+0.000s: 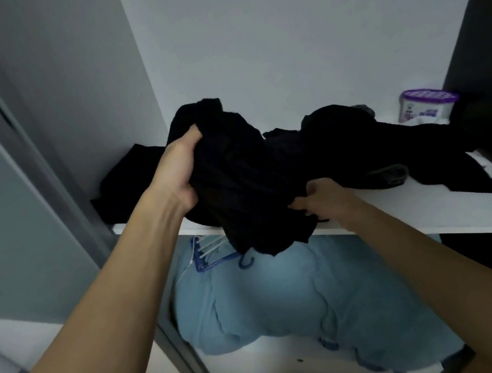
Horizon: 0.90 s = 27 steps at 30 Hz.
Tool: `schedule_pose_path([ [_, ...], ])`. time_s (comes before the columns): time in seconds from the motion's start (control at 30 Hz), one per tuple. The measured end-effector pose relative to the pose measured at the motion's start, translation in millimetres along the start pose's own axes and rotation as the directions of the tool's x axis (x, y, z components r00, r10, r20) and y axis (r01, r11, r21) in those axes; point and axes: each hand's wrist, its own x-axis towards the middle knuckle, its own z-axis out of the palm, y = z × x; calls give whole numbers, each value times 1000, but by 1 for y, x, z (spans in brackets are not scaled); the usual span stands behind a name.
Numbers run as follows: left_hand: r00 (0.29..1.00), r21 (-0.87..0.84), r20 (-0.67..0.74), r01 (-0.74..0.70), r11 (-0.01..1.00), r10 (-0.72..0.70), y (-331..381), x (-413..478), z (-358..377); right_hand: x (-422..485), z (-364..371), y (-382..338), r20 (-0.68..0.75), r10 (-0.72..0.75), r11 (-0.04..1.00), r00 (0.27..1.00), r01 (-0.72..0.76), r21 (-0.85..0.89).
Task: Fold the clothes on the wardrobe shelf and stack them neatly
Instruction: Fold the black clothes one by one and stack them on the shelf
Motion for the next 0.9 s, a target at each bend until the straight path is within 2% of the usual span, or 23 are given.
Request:
schedule_pose_path([
  [0.03, 1000, 67, -12, -12, 998, 13, 1, -6, -5, -6, 11, -3, -36, -77, 978, 996, 68, -196],
  [0.07, 999, 131, -25, -24, 991, 28, 0, -12, -9, -13, 21, -7, -56, -182, 946, 982, 160, -281],
  [0.1, 999, 187, -32, -36, 982, 43, -2, -18, -14, -21, 31, -12, -43, -280, 937, 959, 263, -230],
  [0.17, 998, 289, -21, -49, 956, 58, -9, -29, -24, -39, 49, -29, 27, -423, 903, 906, 418, 96],
  [0.2, 999, 338, -10, -47, 940, 53, -14, -35, -29, -47, 60, -36, 59, -455, 875, 889, 433, 217],
  [0.27, 1000, 426, 3, -28, 904, 29, -25, -46, -41, -62, 83, -44, 72, -474, 862, 878, 446, 244],
  [0.33, 1000, 476, 8, 8, 879, -14, -38, -56, -59, -70, 103, -39, 43, -450, 885, 892, 439, 157],
  [0.4, 997, 506, 16, 56, 861, -74, -54, -66, -82, -75, 111, -25, 12, -377, 915, 926, 370, 161],
  [0.47, 988, 531, -4, 130, 838, -151, -78, -76, -109, -85, 112, -9, -52, -253, 918, 966, 257, 301],
  [0.53, 976, 525, -66, 211, 824, -208, -108, -84, -139, -97, 108, 5, -150, -80, 876, 985, 142, 461],
  [0.63, 932, 493, -176, 361, 792, -315, -164, -93, -178, -117, 101, 16, -241, 63, 787, 968, 101, 608],
  [0.73, 884, 555, -222, 461, 692, -411, -225, -103, -205, -138, 88, 17, -311, 117, 720, 943, 135, 681],
  [0.8, 852, 616, -241, 505, 605, -466, -259, -114, -213, -152, 81, 18, -307, 112, 717, 945, 137, 684],
  [0.9, 775, 621, -241, 585, 521, -584, -287, -129, -207, -165, 75, 24, -269, 89, 727, 959, 122, 676],
])
